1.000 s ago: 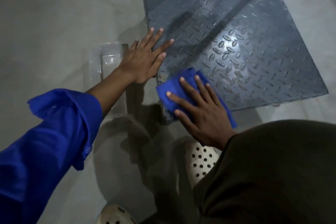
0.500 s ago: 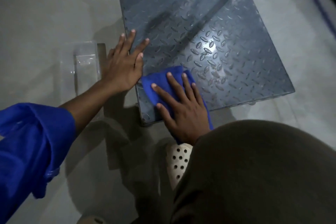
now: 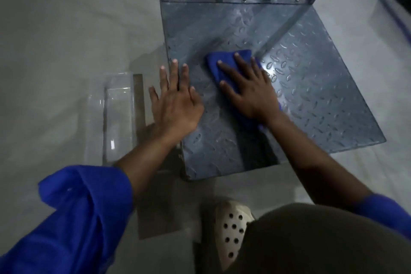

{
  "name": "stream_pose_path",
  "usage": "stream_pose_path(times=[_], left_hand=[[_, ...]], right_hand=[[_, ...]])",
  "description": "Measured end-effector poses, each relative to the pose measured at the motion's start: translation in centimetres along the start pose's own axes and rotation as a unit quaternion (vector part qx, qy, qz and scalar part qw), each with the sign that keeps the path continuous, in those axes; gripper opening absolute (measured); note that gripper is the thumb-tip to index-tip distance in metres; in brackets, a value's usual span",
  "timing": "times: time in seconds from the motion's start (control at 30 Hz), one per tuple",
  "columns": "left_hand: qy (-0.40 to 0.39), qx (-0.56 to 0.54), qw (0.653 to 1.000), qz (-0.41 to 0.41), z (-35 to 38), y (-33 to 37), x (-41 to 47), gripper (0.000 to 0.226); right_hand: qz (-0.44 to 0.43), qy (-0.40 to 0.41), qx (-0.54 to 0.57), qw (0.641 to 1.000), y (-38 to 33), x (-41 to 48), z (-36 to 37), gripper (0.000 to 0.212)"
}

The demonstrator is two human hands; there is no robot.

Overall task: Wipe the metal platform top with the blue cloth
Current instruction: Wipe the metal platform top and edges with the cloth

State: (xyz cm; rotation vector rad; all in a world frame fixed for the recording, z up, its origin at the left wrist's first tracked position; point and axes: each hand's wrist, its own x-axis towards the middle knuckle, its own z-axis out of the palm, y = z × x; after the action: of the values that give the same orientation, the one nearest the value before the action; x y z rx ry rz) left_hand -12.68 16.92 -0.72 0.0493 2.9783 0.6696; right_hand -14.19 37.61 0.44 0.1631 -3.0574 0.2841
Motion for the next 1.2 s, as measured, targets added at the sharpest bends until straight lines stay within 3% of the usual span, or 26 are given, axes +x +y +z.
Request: stream_pose_path(times=[0.13,0.23,0.33,0.37,0.47,0.5,0.57,0.63,0.67,0.7,0.8,0.83,0.93,0.97,1.1,1.2], left_hand=[[0.065,-0.015,0.997,-0.025,1.8,1.5,0.3,0.070],[0.094,-0.009,0.996,0.005,2.1,1.0,0.8,0.076],[0.116,-0.003,0.993,0.026,2.2,0.8,0.9,0.076],[0.112,0.006,0.993,0.022,2.3,0.9,0.9,0.075],[0.090,0.035,0.995,0.006,2.6,1.6,0.7,0.070],[0.091,0.041,0.995,-0.004,2.5,1.8,0.6,0.069],[0.097,0.060,0.993,-0.021,2.4,1.9,0.4,0.069],[0.086,0.073,0.993,-0.015,2.4,2.0,0.1,0.075],[0.073,0.079,0.994,-0.014,2.3,2.1,0.0,0.078],[0.063,0.080,0.995,-0.012,2.2,2.2,0.1,0.081],[0.059,0.092,0.994,-0.002,1.8,2.2,0.4,0.085],[0.056,0.103,0.993,-0.002,1.8,2.2,0.5,0.085],[0.054,0.117,0.992,0.007,2.1,2.0,0.7,0.084],[0.059,0.121,0.991,0.018,2.2,1.9,0.8,0.084],[0.058,0.103,0.991,0.057,2.1,1.9,1.3,0.079],[0.051,0.096,0.992,0.063,2.0,1.9,1.3,0.080]], right_hand=[[0.062,-0.012,-0.006,0.998,1.8,8.7,0.0,0.060],[-0.090,-0.031,-0.010,0.995,-2.0,10.4,0.7,0.063],[-0.233,-0.066,0.004,0.970,-2.7,11.6,0.5,0.061],[-0.224,-0.067,0.012,0.972,-2.4,12.6,0.1,0.061],[-0.045,-0.041,0.036,0.997,-2.8,15.1,-0.2,0.067],[-0.030,-0.041,0.028,0.998,-3.5,15.6,0.1,0.067],[-0.149,-0.039,-0.007,0.988,-4.8,15.6,0.6,0.062],[-0.320,-0.045,-0.029,0.946,-3.9,16.0,1.0,0.058],[-0.353,-0.052,-0.024,0.934,-3.0,16.8,0.7,0.060],[-0.337,-0.052,-0.017,0.940,-2.3,17.7,0.5,0.063],[-0.172,-0.033,0.000,0.985,-2.7,18.7,0.2,0.073],[-0.193,-0.046,-0.007,0.980,-3.2,18.8,0.2,0.073],[-0.365,-0.057,-0.019,0.929,-3.2,18.9,0.7,0.064],[-0.381,-0.047,-0.019,0.923,-2.9,19.4,0.8,0.063],[-0.253,-0.055,0.003,0.966,-4.5,21.1,0.6,0.062],[-0.260,-0.048,0.002,0.964,-5.0,21.3,0.6,0.060]])
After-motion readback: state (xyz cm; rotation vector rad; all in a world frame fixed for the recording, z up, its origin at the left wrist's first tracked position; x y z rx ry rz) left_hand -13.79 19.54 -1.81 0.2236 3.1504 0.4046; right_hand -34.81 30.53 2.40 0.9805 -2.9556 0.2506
